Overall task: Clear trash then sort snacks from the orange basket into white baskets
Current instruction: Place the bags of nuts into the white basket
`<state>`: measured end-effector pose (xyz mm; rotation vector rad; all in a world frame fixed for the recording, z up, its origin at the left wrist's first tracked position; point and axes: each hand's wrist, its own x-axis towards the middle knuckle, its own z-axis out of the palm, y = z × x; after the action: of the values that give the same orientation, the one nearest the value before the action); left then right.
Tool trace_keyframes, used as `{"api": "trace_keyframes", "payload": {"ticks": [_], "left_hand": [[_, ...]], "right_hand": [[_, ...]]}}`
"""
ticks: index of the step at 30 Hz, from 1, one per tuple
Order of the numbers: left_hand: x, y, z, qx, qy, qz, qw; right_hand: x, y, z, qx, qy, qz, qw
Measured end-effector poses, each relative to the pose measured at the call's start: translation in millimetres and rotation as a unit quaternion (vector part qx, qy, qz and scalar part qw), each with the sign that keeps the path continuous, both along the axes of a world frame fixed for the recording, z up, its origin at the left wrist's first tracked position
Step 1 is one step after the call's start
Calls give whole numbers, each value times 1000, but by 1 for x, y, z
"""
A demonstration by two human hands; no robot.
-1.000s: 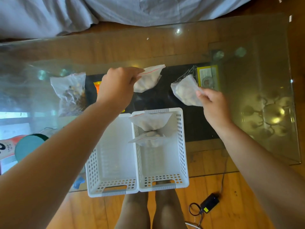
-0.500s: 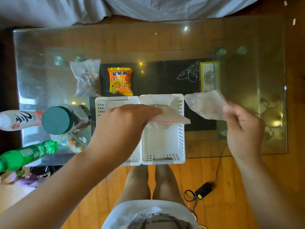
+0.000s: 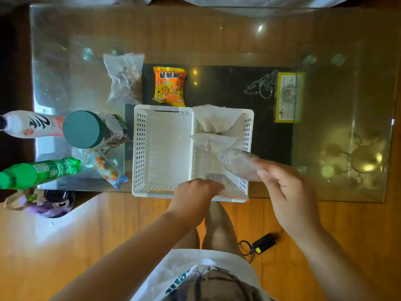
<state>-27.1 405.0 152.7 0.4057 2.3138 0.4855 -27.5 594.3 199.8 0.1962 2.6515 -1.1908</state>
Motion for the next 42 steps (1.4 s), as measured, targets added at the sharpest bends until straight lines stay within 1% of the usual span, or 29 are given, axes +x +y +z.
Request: {"api": "trace_keyframes", "payload": {"ticks": [4, 8, 14, 17, 19, 22, 24, 26, 29, 31, 33, 35, 38, 42], "left_hand": [[2, 6, -20, -34, -29, 11, 999], [-1, 10, -36, -59, -41, 8, 997], [-4, 10, -46, -76, -72, -9, 994], [-2, 3, -53, -51, -94, 1, 994], [-1, -7, -55, -45, -93, 19, 994], [-4, -20, -53, -74, -68, 59, 993], [-8, -25, -52, -88, -63, 76, 991], [-13, -27, -50, -85, -72, 108, 988], [-22, -25, -49, -77, -66, 160, 982], [-27, -24, -50, -70, -71, 187, 977], [-32, -24, -53, -61, -74, 213, 972], [-35, -24, -55, -55, -71, 228, 969], [-36, -28, -56, -50, -65, 241, 967], [-35, -43, -52, -30, -27, 285, 958]], "right_hand": [[-2, -20, -27, 19, -5, 74, 997], [-8, -41, -66, 47, -73, 126, 988], [-24, -60, -103, 88, -150, 153, 973], [-31, -62, -113, 84, -182, 182, 963], [-36, -60, -117, 73, -194, 190, 960], [-46, -56, -123, 59, -206, 192, 958], [-51, -54, -125, 45, -201, 169, 964], [-52, -54, -122, 14, -170, 113, 979], [-38, -53, -101, -7, -52, 38, 998], [-15, -52, -87, 16, 31, 40, 999], [11, -55, -81, 54, 70, 80, 993], [30, -59, -85, 108, 52, 150, 981], [35, -67, -105, 183, -13, 245, 952], [14, -72, -133, 260, -55, 275, 924]]}}
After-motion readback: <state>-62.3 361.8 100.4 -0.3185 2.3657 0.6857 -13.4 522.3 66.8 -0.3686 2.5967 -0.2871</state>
